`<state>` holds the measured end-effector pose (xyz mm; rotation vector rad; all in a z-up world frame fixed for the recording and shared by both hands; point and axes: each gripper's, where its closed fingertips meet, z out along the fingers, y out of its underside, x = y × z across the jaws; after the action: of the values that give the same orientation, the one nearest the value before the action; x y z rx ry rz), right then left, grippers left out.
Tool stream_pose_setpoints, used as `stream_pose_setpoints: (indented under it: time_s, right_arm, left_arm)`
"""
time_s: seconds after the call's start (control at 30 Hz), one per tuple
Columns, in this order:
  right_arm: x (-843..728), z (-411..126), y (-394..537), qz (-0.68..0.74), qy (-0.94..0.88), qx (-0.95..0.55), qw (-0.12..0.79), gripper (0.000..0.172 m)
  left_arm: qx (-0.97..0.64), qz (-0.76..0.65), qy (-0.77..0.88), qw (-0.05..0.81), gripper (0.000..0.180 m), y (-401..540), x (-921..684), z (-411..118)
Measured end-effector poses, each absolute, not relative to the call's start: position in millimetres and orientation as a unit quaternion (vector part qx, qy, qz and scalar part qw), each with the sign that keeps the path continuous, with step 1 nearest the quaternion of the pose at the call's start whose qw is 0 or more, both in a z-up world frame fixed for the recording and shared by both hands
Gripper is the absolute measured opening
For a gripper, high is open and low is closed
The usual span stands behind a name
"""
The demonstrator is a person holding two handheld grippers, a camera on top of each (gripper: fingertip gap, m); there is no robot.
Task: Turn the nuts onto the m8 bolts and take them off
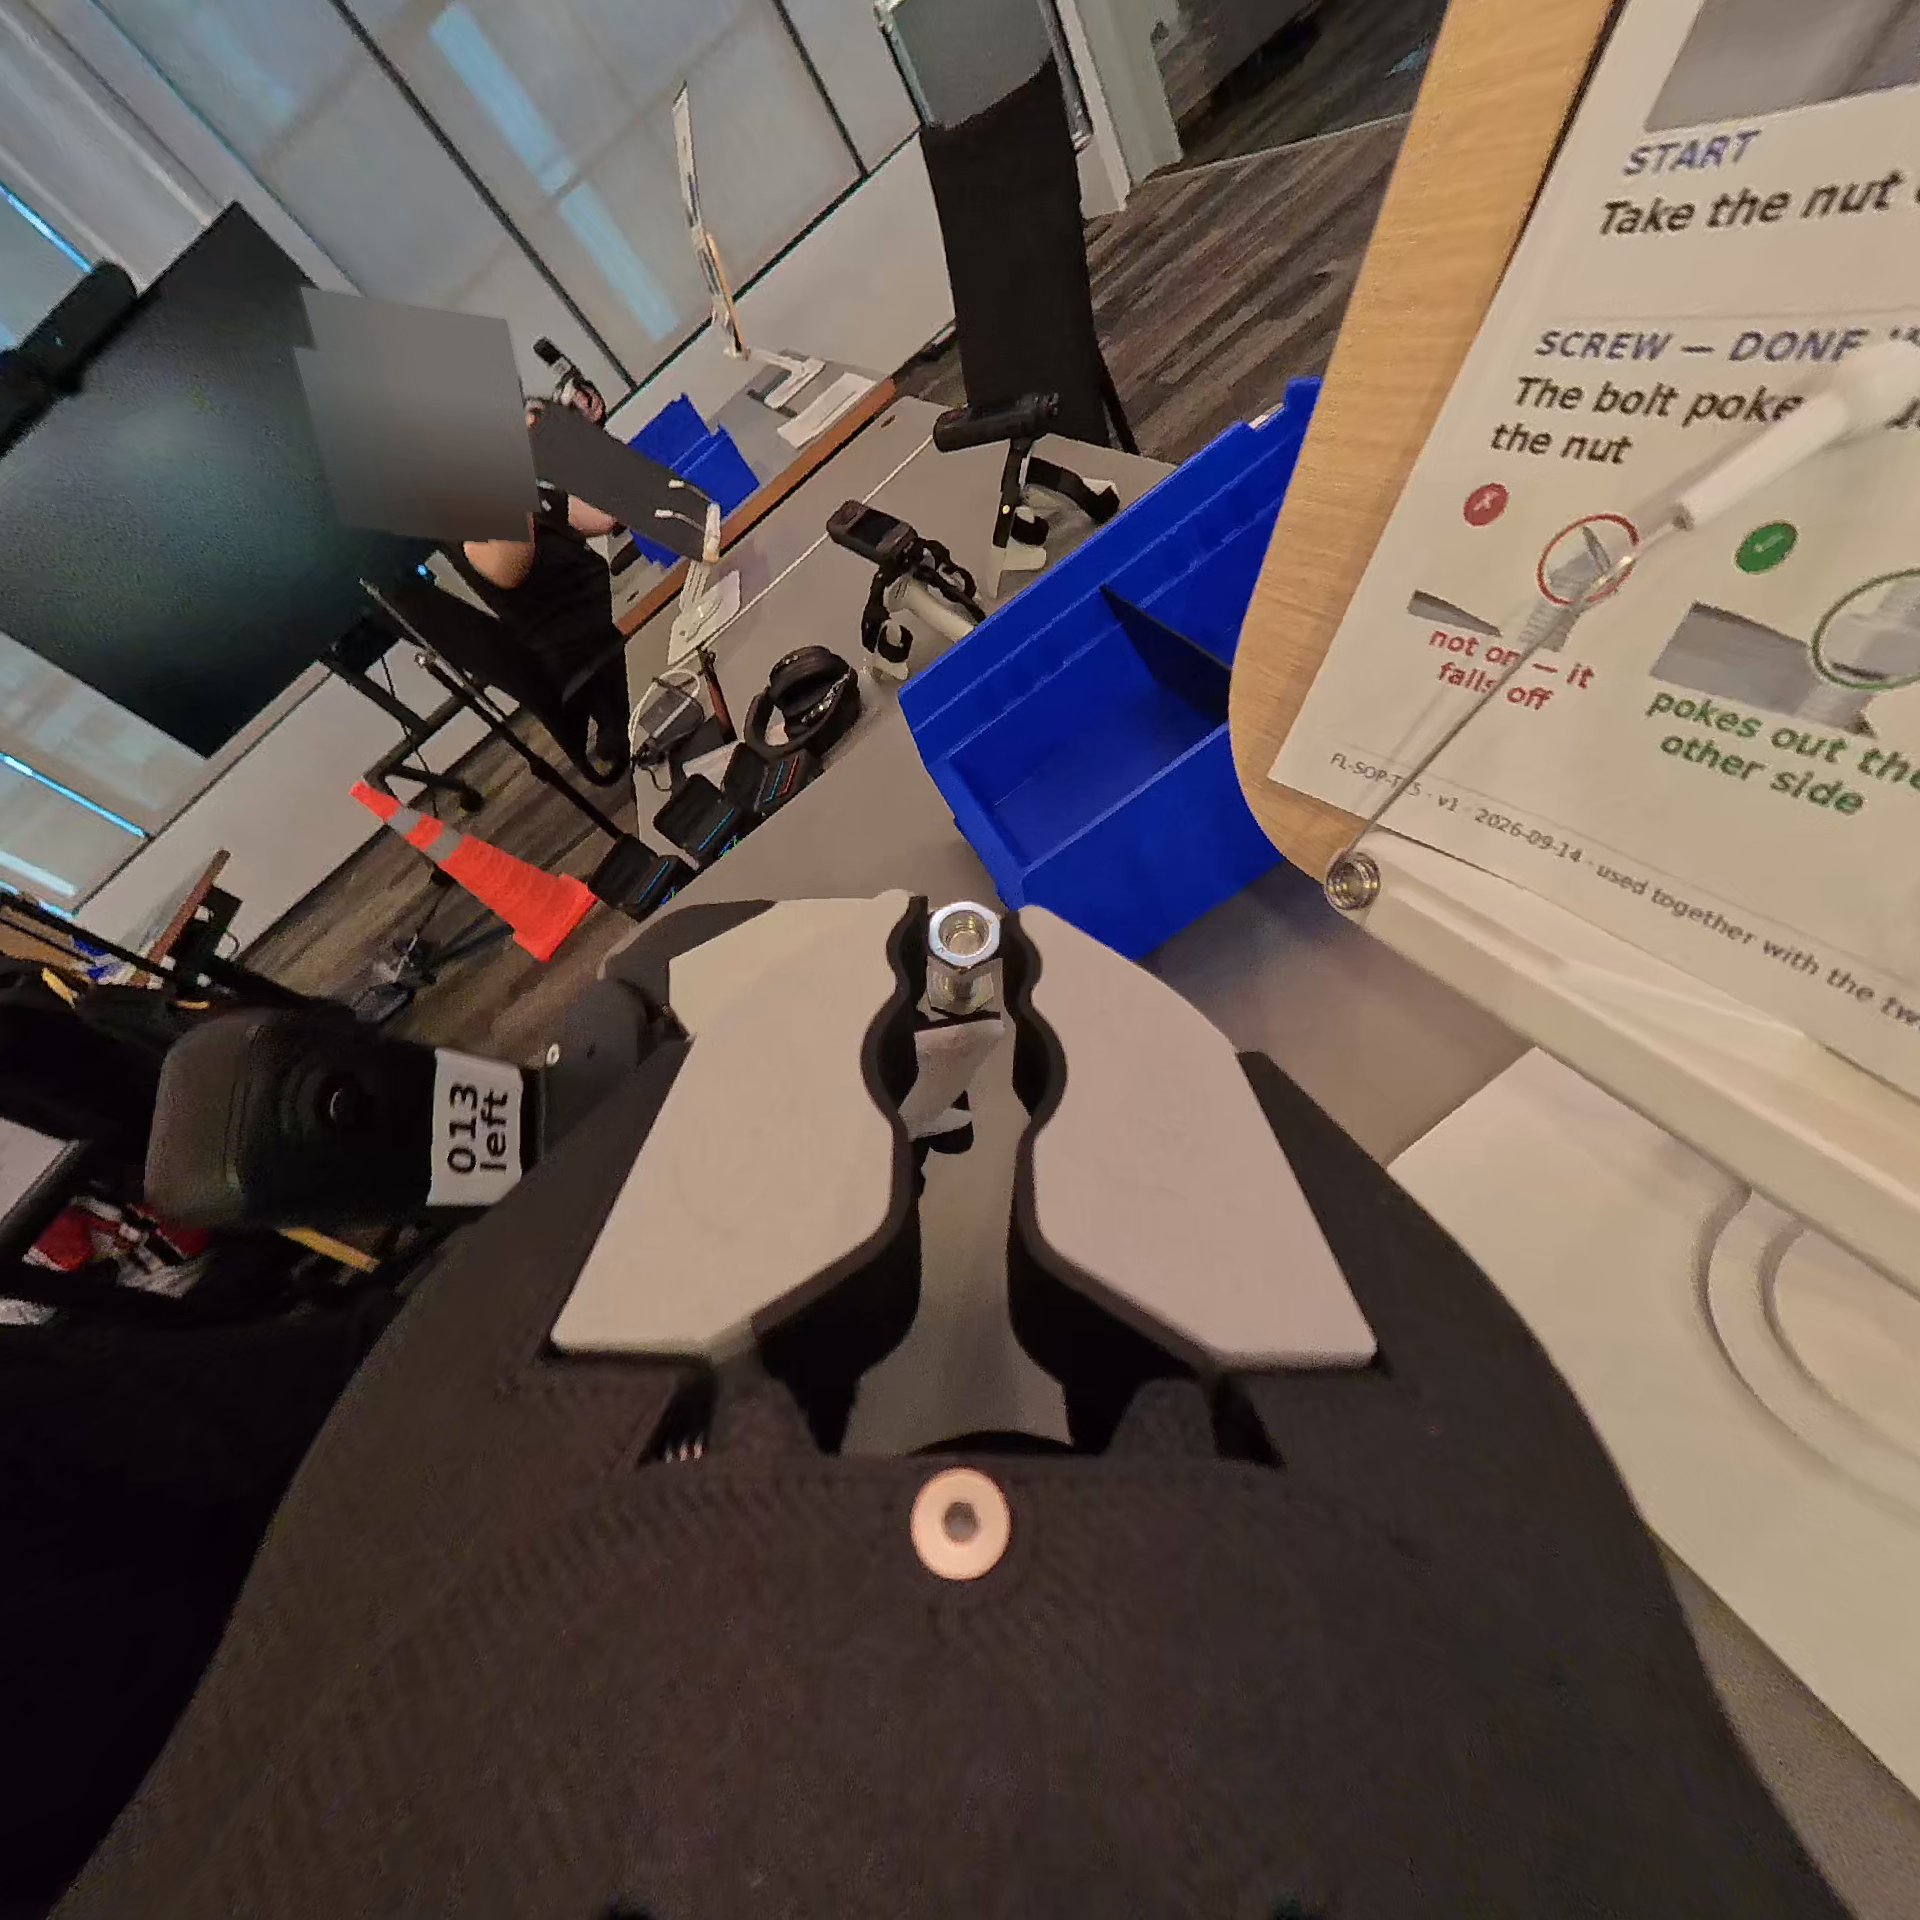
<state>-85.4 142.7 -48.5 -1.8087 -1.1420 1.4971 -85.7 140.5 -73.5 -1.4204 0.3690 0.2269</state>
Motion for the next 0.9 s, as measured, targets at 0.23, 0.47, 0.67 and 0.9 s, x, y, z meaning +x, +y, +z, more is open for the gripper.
stream_pose_setpoints:
  time_s: [0.23,0.47,0.67,0.9]
  right_arm:
    - [-86.5,-52.9,145.4,0.577,-0.376,-0.677,0.258,0.014]
    - [-89.6,-46.4,142.0,0.582,-0.372,-0.668,0.276,0.014]
    - [-93.1,-46.1,141.2,0.574,-0.378,-0.671,0.278,0.014]
    - [-93.0,-45.5,140.8,0.576,-0.384,-0.663,0.285,0.014]
  left_arm:
    - [-0.648,0.134,0.172,0.73,0.015,142.3,-88.6,-77.1]
    - [-0.649,0.052,0.136,0.747,0.015,141.1,-88.4,-73.1]
    - [-0.651,0.079,0.136,0.742,0.015,141.2,-93.0,-73.0]
    - [-0.653,0.054,0.136,0.744,0.015,141.3,-92.7,-73.1]
